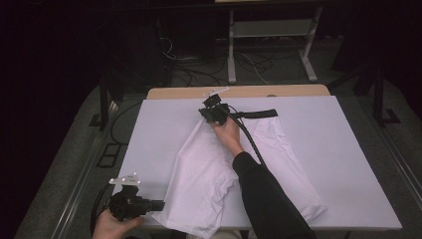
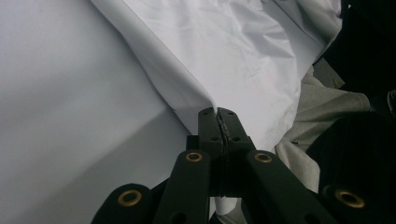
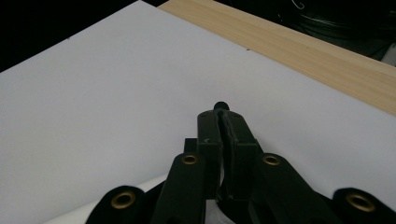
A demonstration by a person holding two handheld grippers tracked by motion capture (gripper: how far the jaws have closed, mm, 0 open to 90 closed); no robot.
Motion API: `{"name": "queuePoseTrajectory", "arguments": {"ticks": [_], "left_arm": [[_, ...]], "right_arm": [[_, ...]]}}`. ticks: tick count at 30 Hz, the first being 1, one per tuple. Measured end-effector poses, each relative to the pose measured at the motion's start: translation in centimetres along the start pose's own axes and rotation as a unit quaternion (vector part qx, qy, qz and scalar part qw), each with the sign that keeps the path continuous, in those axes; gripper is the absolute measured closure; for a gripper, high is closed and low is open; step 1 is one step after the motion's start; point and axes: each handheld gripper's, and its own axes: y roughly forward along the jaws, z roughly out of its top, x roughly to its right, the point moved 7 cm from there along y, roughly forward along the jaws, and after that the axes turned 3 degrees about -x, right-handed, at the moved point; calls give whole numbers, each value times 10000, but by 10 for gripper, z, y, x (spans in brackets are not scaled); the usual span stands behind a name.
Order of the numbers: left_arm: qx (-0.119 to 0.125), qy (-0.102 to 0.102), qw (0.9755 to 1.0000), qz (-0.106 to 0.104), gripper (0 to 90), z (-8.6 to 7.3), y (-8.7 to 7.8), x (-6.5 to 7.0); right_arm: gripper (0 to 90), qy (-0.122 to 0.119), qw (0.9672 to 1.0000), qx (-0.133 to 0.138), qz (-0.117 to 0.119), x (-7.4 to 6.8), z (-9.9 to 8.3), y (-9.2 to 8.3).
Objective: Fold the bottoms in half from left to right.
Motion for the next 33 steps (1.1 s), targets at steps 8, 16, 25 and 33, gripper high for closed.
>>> {"name": "queuePoseTrajectory", "arguments": {"ticks": [8, 16, 25, 33], "left_arm": [[-9, 266, 9995, -171, 882, 13, 7, 13], [-42, 552, 9976, -414, 882, 25, 13, 33], [156, 898, 9925, -817, 882, 43, 20, 53], [57, 1273, 9866, -1021, 882, 55, 29, 76]], "right_arm": [[850, 57, 10000, 24, 10, 7, 1, -7], [850, 98, 9999, 54, -39, 13, 1, -13], [850, 32, 10000, 78, -48, 17, 4, -22], [850, 29, 9998, 151, -90, 24, 8, -34]]}}
